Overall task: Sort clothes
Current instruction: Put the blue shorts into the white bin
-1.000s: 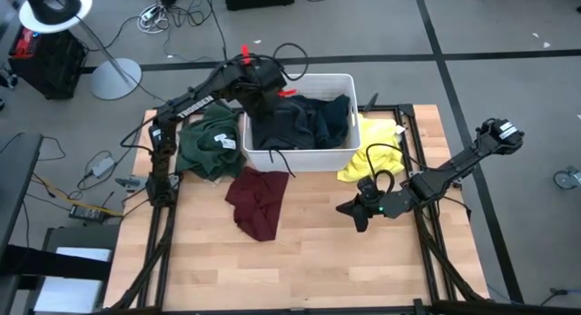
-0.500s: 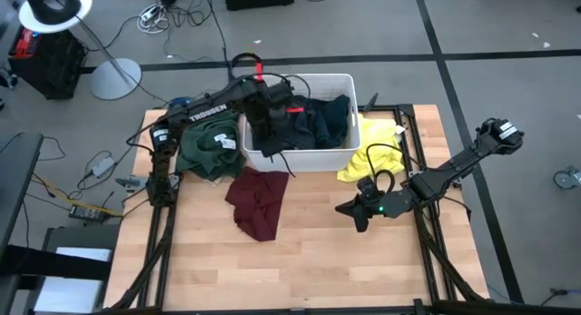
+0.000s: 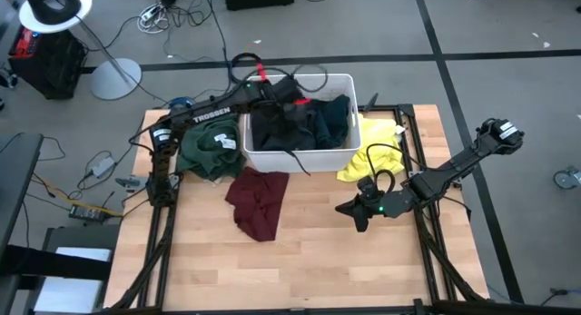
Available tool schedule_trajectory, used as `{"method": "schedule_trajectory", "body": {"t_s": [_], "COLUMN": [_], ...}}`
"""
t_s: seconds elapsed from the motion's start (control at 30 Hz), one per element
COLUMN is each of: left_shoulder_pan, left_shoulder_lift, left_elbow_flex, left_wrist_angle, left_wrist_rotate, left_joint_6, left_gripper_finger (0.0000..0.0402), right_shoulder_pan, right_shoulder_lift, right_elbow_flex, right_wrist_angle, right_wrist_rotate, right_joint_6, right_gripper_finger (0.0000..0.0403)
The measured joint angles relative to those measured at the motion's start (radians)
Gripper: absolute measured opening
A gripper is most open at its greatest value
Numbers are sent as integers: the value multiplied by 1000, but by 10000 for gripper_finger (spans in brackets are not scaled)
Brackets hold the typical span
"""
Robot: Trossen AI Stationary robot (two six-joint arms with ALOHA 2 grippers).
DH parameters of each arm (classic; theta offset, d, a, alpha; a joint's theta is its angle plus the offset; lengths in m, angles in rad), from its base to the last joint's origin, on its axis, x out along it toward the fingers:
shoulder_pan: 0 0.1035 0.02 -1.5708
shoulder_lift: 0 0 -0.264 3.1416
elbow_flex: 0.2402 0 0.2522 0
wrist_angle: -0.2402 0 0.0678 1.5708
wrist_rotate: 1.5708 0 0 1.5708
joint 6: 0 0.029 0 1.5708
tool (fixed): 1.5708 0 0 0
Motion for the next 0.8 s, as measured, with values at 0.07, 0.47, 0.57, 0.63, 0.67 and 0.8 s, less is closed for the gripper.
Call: {"method": "schedule_trajectory", "body": {"t_s": [0.07,0.47,0.57,0.63,0.67,0.8], "left_shoulder_pan": [1,42,62,65,66,65], "left_shoulder_lift": [0,0,0,0,-1,-2], "left_elbow_flex": [0,50,85,119,134,186], "left_wrist_angle": [102,116,-24,-112,-154,-350], "left_wrist_rotate": [-15,-30,-21,-19,-22,-64], "left_joint_6": [-23,-75,-69,-44,-27,17], "left_gripper_finger": [0,0,0,0,0,0], "right_shoulder_pan": [0,0,0,0,0,0], "right_shoulder_lift": [0,0,0,0,0,0], "right_elbow_flex": [0,0,0,0,0,0], "right_wrist_angle": [0,1,1,-2,-6,-7], "right_wrist_rotate": [0,0,1,1,1,1], "right_joint_6": [0,0,-3,-3,-4,-11], "right_gripper_finger": [9,9,9,9,8,8]}}
